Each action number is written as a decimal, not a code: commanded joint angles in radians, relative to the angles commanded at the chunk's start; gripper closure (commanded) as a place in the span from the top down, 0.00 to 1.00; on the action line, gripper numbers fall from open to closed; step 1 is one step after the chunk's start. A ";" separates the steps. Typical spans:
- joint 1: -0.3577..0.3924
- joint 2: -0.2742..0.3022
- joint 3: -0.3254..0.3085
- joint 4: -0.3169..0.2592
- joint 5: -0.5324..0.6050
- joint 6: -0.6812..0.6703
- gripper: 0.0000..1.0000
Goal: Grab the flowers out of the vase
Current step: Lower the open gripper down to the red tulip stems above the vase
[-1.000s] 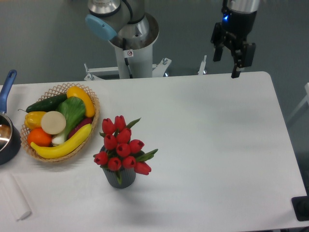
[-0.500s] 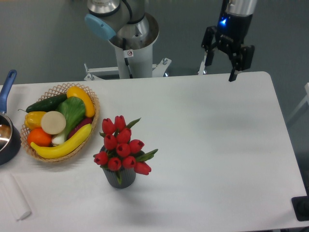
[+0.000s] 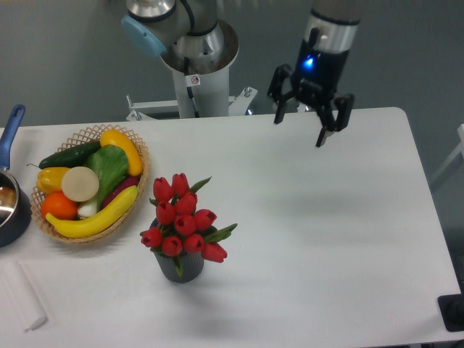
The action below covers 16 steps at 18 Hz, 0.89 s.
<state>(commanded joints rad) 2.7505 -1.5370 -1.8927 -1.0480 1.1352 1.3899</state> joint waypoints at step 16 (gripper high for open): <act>-0.061 -0.149 -0.037 0.158 -0.511 -0.084 1.00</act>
<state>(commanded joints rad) 2.6891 -1.6857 -1.9298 -0.8898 0.6245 1.3055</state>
